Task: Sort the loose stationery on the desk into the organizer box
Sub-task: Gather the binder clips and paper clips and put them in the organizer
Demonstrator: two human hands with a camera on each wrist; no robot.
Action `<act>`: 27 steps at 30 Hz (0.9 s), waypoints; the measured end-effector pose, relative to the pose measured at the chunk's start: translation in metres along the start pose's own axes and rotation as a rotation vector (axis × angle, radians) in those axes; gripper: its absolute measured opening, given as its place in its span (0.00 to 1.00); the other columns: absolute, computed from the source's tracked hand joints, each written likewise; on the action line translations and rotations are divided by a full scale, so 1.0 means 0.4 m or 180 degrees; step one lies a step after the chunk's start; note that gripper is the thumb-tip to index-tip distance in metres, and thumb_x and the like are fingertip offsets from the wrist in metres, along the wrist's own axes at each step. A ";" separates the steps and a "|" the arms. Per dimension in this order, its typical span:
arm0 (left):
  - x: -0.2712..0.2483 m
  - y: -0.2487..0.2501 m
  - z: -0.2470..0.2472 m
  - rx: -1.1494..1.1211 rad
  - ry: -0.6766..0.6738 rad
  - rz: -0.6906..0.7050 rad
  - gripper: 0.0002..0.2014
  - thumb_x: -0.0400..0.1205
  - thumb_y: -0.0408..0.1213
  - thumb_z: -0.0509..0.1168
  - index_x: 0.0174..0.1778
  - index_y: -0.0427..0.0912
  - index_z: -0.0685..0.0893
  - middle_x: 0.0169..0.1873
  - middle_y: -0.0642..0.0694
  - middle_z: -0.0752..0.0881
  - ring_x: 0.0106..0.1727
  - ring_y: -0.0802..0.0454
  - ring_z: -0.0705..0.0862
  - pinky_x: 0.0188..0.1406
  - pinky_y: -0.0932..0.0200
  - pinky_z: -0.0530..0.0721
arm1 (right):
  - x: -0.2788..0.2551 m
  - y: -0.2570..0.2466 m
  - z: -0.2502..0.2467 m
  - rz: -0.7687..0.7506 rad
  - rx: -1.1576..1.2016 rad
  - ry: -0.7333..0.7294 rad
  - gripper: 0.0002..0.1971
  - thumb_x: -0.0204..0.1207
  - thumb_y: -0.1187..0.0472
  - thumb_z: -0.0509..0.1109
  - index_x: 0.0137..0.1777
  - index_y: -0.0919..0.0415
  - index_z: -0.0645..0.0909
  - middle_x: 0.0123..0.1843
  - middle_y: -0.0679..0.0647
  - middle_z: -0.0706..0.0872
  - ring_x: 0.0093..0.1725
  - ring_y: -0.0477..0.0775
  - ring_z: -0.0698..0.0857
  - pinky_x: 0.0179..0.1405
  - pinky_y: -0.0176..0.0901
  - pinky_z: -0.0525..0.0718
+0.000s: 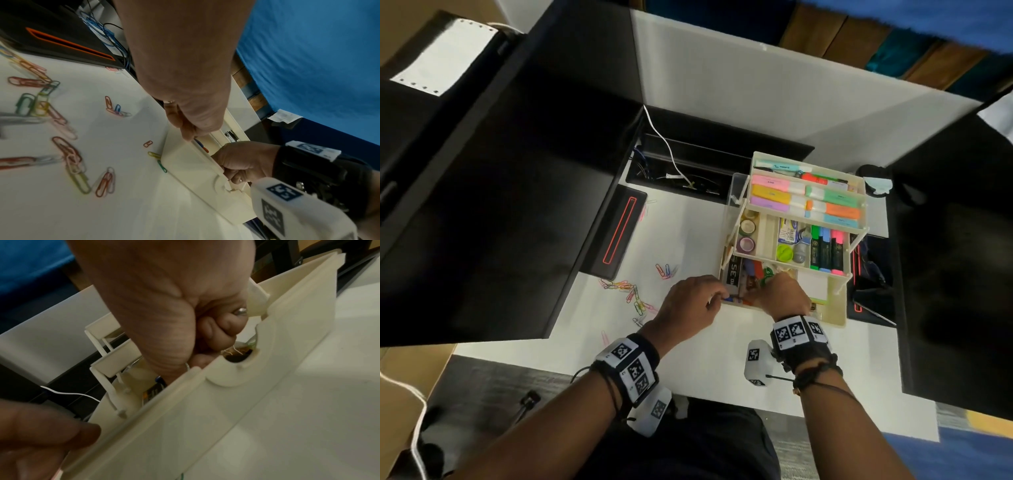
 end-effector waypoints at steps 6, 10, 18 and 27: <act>-0.003 -0.008 -0.002 -0.0048 -0.0005 0.0004 0.05 0.83 0.36 0.72 0.53 0.44 0.92 0.50 0.51 0.93 0.48 0.57 0.90 0.48 0.75 0.81 | -0.040 -0.025 -0.006 -0.0074 -0.0155 0.0235 0.24 0.71 0.42 0.82 0.44 0.59 0.74 0.50 0.56 0.88 0.52 0.63 0.91 0.48 0.51 0.86; -0.006 -0.012 -0.007 -0.0143 -0.0013 -0.0032 0.05 0.83 0.35 0.72 0.53 0.44 0.92 0.50 0.51 0.92 0.48 0.58 0.89 0.48 0.80 0.76 | -0.049 -0.016 -0.001 -0.0091 -0.0148 0.0445 0.26 0.69 0.36 0.79 0.44 0.58 0.78 0.46 0.54 0.88 0.48 0.61 0.91 0.44 0.47 0.84; -0.012 -0.018 -0.016 -0.0229 -0.0074 -0.0036 0.05 0.83 0.35 0.73 0.53 0.45 0.91 0.51 0.53 0.91 0.41 0.68 0.81 0.44 0.83 0.74 | -0.042 0.007 0.022 -0.0651 0.0278 0.0132 0.13 0.76 0.45 0.70 0.45 0.50 0.93 0.39 0.51 0.92 0.39 0.55 0.89 0.41 0.44 0.89; -0.047 -0.054 -0.061 -0.0206 -0.0101 -0.0095 0.08 0.83 0.33 0.71 0.56 0.47 0.90 0.54 0.56 0.89 0.38 0.73 0.80 0.47 0.79 0.77 | -0.035 -0.004 0.028 -0.0552 -0.0198 0.0014 0.11 0.84 0.50 0.68 0.52 0.58 0.85 0.47 0.58 0.91 0.49 0.63 0.90 0.50 0.51 0.85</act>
Point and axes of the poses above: each hand's wrist, its own x-axis towards the middle knuckle, its own z-axis out of the palm, y = z × x, the point moved 1 cm from there along x, towards the middle knuckle
